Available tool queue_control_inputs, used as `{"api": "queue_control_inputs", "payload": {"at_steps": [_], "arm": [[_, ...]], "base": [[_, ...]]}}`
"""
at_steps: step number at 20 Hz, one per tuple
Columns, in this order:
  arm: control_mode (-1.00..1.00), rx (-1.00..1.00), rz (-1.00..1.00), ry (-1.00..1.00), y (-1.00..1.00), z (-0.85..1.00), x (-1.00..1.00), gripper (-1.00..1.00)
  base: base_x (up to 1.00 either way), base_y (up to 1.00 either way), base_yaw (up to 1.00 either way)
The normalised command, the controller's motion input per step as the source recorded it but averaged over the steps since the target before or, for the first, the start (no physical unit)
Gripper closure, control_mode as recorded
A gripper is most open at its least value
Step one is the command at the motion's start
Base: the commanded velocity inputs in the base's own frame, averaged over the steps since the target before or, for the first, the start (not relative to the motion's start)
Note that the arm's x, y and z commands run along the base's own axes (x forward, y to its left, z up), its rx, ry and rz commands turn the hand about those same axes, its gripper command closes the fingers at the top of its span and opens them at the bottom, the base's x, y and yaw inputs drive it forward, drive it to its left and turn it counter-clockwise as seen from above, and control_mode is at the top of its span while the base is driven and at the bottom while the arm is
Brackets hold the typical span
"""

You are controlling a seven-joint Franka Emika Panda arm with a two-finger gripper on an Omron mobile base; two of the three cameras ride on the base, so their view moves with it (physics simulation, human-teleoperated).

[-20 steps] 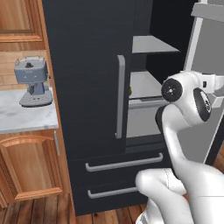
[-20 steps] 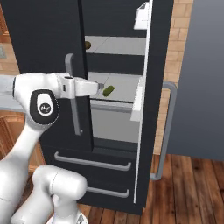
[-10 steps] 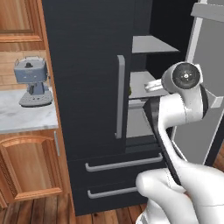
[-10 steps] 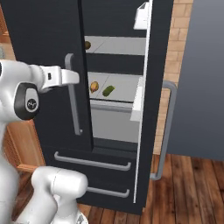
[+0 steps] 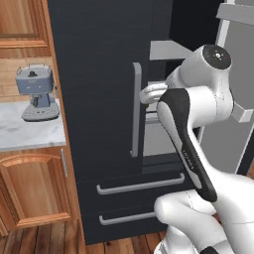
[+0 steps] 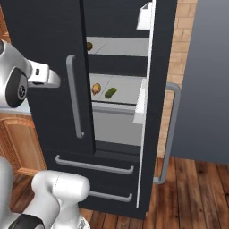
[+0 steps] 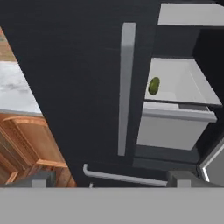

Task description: Open the fridge, remove the kiwi, cucumber, and chicken drumstick, and place them on any counter.

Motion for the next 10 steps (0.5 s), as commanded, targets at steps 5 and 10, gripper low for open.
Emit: {"api": "queue_control_inputs", "payload": {"at_steps": [5,10], "arm": [[-1.0,0.11,0.09,0.02,0.01,-0.32,0.05,-1.0],[-1.0,-0.04,-0.02,-0.01,-0.35,-0.36,0.19,-1.0]], "base": [[0.0,0.0,0.0],[0.0,0.0,0.0]]}}
